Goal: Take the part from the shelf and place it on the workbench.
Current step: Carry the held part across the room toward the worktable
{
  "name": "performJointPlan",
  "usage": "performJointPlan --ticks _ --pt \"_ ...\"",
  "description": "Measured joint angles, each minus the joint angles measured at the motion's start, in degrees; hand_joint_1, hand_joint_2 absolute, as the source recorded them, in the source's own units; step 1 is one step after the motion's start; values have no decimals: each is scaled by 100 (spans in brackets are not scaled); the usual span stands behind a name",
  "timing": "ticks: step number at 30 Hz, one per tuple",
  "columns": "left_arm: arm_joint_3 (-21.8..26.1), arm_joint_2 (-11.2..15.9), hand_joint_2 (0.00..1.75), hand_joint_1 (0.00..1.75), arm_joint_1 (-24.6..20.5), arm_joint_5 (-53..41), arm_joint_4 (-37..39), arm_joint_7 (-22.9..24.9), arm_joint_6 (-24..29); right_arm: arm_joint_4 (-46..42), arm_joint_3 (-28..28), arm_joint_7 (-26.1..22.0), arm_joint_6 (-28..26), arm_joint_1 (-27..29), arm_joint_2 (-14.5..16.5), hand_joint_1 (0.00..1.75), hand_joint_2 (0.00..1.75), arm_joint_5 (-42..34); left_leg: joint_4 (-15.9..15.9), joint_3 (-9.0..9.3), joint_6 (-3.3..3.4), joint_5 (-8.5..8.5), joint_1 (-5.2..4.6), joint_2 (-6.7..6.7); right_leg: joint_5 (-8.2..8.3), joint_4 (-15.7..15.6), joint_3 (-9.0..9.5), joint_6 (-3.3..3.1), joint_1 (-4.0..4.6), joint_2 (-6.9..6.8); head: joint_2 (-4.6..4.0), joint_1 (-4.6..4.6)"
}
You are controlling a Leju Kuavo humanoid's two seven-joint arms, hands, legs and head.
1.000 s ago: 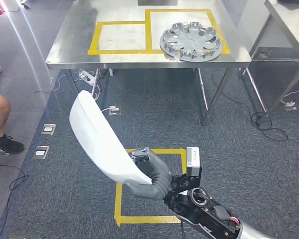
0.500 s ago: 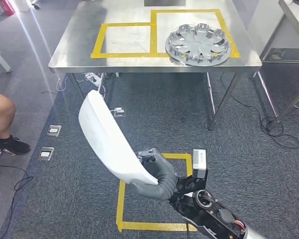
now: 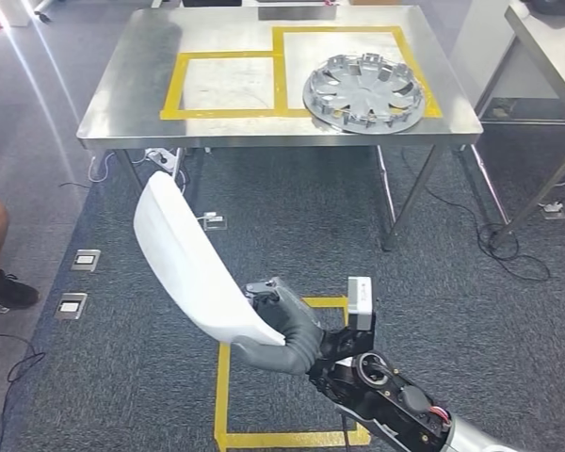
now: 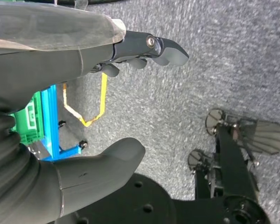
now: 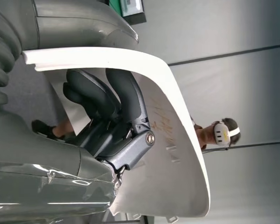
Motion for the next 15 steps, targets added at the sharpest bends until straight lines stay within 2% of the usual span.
performJointPlan --ticks 1,3,4,5,6,8,9,10,11,14,15 --pt "0 0 175 0 2 1 0 -1 0 0 -4 -2 -8 -5 -1 175 175 -3 -19 44 30 -16 12 6 -142 287 -122 24 -7 -7 0 35" --pt "0 1 175 0 2 2 0 -3 0 2 -11 -6 -18 -5 -1 175 175 -11 -21 114 75 -75 3 10 -469 1106 -559 54 -20 -13 0 99" --pt "0 2 175 0 4 3 0 -2 0 4 -14 -6 -22 0 -1 175 175 -14 -20 152 80 -107 1 9 -529 1413 -756 63 -24 -13 0 118" --pt "0 3 175 0 7 6 0 -1 0 8 -16 -5 -25 4 -1 175 175 -16 -18 199 77 -146 2 5 -472 1535 -876 70 -27 -15 0 138" --pt "0 3 175 0 12 10 0 2 0 10 -17 -6 -25 6 -1 175 175 -17 -17 257 68 -189 5 -2 -280 1410 -880 72 -29 -16 0 161" --pt "0 2 175 0 22 20 0 5 0 14 -19 -7 -24 3 -1 175 175 -21 -17 395 33 -289 11 -14 282 682 -659 59 -35 -20 0 220" --pt "1 1 175 0 20 27 0 7 0 18 -19 -9 -22 -1 -1 175 175 -25 -10 450 4 -336 1 -20 475 333 -521 44 -27 -21 0 239" --pt "1 0 175 0 16 35 0 8 0 22 -19 -9 -20 -7 -1 175 175 -29 -3 475 -26 -367 -9 -24 568 94 -420 18 -23 -20 0 251" --pt "2 0 175 0 11 43 0 9 0 26 -18 -10 -18 -12 -1 175 175 -33 -2 479 -55 -384 -20 -25 574 -12 -372 -8 -13 -16 0 247" --pt "2 1 175 0 -5 57 -1 11 0 28 -17 -13 -14 -24 4 175 175 -40 -4 488 -138 -425 -16 -14 532 -96 -311 -96 -12 5 0 221" --pt "2 -1 175 0 -10 59 -1 11 0 28 -17 -15 -13 -29 7 175 175 -40 110 443 -167 -491 -11 -10 527 -131 -279 -128 -22 4 0 198"
